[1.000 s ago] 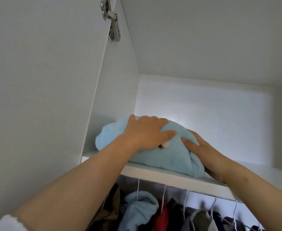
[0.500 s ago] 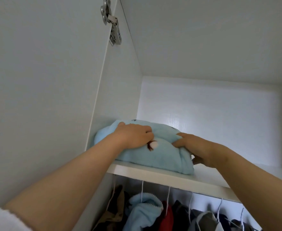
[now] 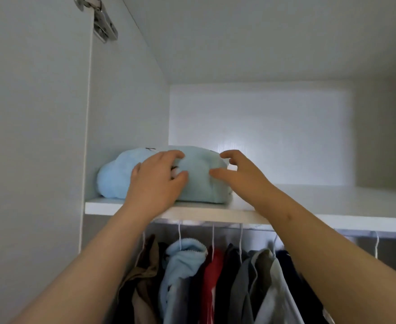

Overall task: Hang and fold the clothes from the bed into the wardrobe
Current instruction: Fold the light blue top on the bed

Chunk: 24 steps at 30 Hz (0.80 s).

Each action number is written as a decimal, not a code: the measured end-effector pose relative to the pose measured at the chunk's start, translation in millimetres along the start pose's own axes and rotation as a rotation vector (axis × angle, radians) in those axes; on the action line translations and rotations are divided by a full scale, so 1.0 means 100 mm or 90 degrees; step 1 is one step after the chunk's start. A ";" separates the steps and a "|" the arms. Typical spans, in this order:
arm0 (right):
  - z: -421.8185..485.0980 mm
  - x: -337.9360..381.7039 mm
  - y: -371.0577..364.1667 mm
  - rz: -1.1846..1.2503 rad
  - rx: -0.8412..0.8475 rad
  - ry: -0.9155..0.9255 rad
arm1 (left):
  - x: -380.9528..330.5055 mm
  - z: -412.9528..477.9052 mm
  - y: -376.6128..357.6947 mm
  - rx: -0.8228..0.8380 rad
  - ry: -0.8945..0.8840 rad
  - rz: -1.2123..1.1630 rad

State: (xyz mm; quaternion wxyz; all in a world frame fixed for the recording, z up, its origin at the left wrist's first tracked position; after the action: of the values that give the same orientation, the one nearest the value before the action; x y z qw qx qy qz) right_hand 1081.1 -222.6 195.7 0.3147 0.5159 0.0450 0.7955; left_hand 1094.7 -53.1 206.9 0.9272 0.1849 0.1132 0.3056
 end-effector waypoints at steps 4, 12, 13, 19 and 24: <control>-0.36 -0.03 0.36 0.050 -0.059 0.032 | -0.29 -0.32 0.00 -0.079 0.025 -0.144; -1.58 -0.55 0.67 0.036 -0.140 -0.027 | -0.99 -1.11 -0.33 -0.048 0.055 -0.453; -1.72 -0.66 0.68 0.040 -0.135 -0.055 | -1.08 -1.22 -0.41 -0.030 0.065 -0.496; -2.83 -1.44 0.69 0.112 -0.234 -0.260 | -1.58 -2.25 -0.97 0.159 0.160 -0.661; -4.14 -2.01 0.83 0.089 -0.333 -0.438 | -2.33 -3.24 -1.29 0.379 0.213 -0.755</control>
State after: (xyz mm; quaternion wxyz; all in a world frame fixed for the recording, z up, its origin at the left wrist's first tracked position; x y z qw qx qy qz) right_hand 746.0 -293.5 -122.4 0.3767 0.6556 -0.3009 0.5812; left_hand 873.9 -201.8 -117.4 0.8176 0.2888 0.4164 -0.2734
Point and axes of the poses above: each hand's wrist, its own z-axis towards the middle knuckle, its own y-axis out of the back of the hand, x = y × z, the point moved 10 cm from there along z, towards the middle knuckle, and after that the axes turned 13 degrees about -y, right-handed, at the moved point
